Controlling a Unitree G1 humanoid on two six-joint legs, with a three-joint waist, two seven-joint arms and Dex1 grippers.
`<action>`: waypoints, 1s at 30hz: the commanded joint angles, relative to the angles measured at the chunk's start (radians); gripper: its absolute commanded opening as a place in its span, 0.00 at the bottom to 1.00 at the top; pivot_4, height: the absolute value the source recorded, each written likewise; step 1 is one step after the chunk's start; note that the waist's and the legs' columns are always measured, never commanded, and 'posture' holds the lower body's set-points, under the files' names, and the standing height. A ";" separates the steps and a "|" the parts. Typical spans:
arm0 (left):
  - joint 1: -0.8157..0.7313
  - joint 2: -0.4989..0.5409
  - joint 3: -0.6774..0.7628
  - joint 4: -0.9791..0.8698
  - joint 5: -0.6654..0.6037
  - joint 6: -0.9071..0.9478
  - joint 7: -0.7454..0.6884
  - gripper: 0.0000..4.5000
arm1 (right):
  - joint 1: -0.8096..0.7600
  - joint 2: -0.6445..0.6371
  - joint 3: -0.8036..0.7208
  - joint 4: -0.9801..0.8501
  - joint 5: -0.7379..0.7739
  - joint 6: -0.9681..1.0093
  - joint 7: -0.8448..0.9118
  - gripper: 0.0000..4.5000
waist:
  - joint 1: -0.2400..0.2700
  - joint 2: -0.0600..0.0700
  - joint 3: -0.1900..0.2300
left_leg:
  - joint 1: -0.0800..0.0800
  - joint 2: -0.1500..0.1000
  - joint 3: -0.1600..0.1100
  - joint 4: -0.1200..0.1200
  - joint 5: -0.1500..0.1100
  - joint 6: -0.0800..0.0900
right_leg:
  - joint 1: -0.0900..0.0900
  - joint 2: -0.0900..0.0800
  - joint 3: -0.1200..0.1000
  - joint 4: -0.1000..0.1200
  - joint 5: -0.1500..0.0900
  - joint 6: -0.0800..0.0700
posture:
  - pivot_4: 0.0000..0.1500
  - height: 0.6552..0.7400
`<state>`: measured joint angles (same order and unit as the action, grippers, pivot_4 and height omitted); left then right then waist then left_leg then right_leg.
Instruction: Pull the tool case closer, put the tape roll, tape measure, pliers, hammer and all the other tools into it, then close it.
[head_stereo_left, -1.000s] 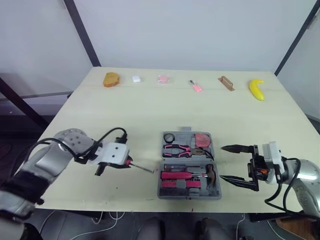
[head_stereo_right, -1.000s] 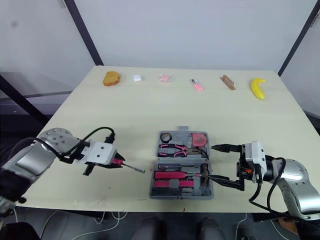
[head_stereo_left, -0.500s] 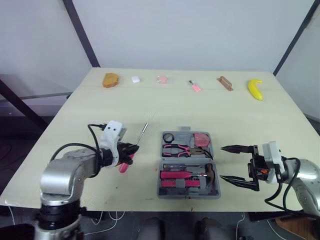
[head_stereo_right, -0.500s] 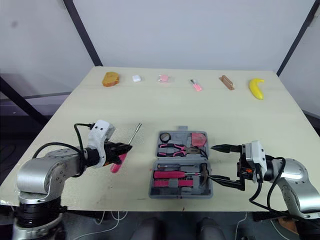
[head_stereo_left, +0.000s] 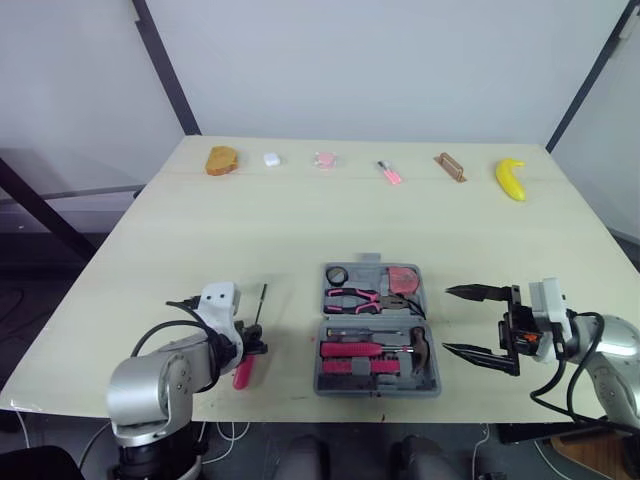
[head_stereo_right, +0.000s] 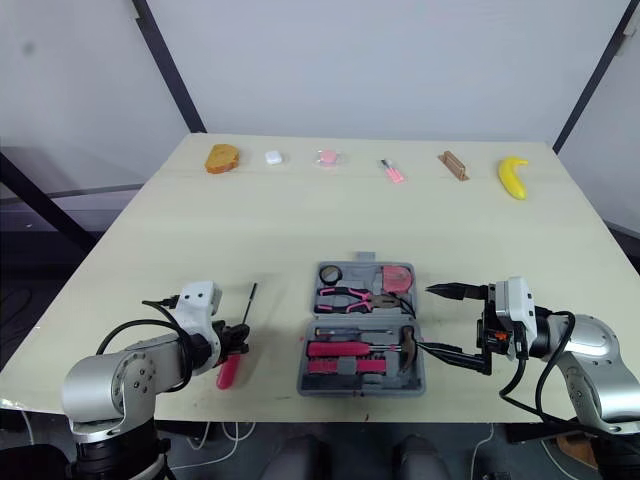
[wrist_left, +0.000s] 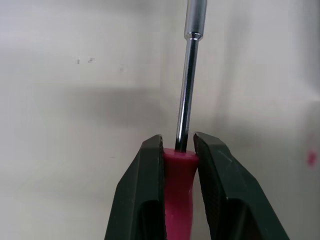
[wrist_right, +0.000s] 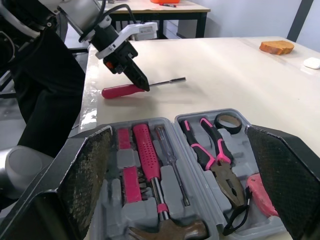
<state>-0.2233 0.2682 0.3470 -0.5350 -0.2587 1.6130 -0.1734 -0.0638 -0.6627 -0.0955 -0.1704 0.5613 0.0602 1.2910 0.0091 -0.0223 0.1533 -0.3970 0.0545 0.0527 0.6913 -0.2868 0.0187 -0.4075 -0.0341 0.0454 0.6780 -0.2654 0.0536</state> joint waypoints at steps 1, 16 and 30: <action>-0.021 -0.013 -0.002 0.006 0.009 -0.004 0.011 0.10 | -0.010 -0.005 -0.019 -0.011 0.011 -0.019 0.006 1.00 | 0.000 0.000 0.000 | 0.000 0.000 0.000 0.000 0.000 0.000 | 0.000 0.000 0.000 0.000 0.000 0.000 | 1.00 1.00; 0.166 -0.028 -0.088 -0.046 0.029 -0.395 0.003 1.00 | 0.029 0.006 -0.016 -0.039 0.003 -0.030 -0.019 1.00 | 0.001 0.000 0.000 | 0.000 0.000 0.000 0.000 0.000 0.000 | 0.000 -0.001 0.000 0.000 0.000 0.000 | 1.00 1.00; 0.448 -0.057 -0.235 0.005 0.081 -0.803 -0.013 1.00 | 0.048 0.002 -0.013 -0.065 0.003 -0.028 -0.040 1.00 | 0.001 0.001 0.000 | 0.000 0.000 0.001 -0.002 0.000 0.000 | 0.000 -0.001 0.001 -0.002 0.000 0.000 | 1.00 1.00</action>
<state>0.2103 0.2194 0.1352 -0.5318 -0.1789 0.8372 -0.1832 -0.0166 -0.6558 -0.0920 -0.1980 0.5497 0.0402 1.2536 0.0104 -0.0215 0.1528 -0.3964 0.0545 0.0542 0.6893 -0.2871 0.0190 -0.4075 -0.0350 0.0465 0.6763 -0.2656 0.0532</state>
